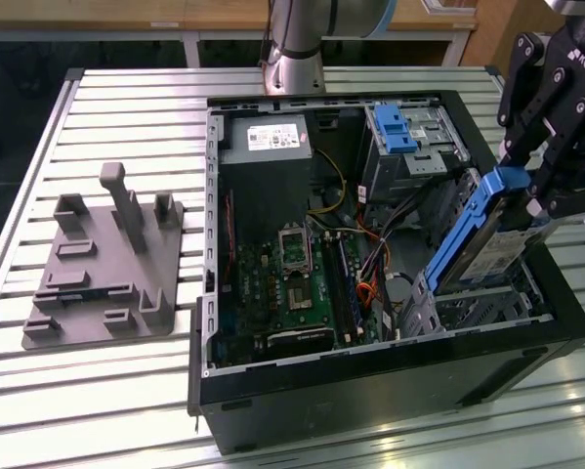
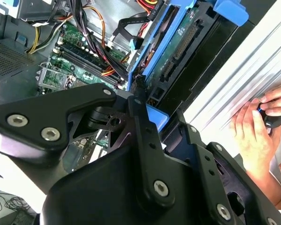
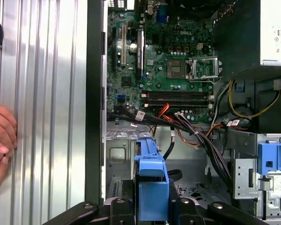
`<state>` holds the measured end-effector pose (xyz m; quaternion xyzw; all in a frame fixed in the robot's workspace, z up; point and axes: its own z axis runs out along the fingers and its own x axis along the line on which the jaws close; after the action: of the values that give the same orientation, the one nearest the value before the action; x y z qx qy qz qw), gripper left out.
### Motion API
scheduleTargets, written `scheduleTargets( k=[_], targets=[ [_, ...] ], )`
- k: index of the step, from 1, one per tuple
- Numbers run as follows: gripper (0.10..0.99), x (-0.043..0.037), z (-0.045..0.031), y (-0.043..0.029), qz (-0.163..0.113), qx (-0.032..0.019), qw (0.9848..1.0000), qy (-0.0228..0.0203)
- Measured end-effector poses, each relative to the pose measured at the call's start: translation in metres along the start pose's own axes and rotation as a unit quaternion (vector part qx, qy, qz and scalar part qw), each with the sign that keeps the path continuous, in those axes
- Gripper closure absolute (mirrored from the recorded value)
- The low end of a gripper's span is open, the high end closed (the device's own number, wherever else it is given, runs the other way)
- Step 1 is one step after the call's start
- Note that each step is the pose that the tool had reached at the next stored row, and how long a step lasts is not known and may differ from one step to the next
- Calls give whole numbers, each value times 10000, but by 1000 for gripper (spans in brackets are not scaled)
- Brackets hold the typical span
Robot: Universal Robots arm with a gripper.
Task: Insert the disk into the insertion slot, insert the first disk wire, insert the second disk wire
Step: 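Insert the disk into the insertion slot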
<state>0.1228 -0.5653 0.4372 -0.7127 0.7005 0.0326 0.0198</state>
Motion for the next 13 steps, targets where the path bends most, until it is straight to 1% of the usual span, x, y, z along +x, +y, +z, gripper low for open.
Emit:
scheduleTargets(
  k=[6,13],
  targets=[
    [722,1,44,-1,0,-2,10000,0],
    [722,8,128,-2,0,-5,10000,0]
  ],
)
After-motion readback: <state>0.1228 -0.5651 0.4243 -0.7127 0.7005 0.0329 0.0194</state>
